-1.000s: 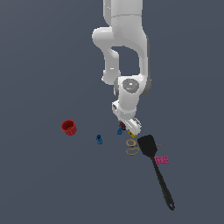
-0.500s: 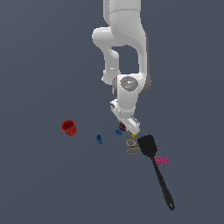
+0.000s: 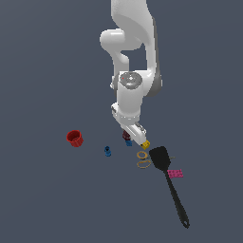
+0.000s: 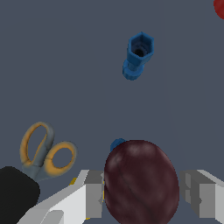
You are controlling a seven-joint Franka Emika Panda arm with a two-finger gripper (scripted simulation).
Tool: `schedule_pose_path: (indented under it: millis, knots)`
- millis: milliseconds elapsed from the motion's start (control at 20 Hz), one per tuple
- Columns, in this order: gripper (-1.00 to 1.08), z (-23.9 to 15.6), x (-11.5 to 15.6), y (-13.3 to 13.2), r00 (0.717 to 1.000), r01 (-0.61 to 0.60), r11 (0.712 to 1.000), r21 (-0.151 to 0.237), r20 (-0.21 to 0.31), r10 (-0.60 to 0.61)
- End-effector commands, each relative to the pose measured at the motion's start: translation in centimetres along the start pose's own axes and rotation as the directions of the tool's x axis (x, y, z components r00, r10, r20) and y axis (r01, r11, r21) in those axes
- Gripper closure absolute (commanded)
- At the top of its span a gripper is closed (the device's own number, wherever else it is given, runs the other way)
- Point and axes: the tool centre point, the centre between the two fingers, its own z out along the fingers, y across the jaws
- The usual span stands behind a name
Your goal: Pick up a designated object from a clutter of objects.
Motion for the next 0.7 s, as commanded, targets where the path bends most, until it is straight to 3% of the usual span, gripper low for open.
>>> schedule_pose_path:
  millis: [0,650]
  knots:
    - [1.08,-2.1,1.6,0.0,1.000,0.000,1.000,0.000,0.001,0.000]
    - [1.08,-13.3,10.3,0.1,1.000,0.000,1.000,-0.008,0.005,0.000]
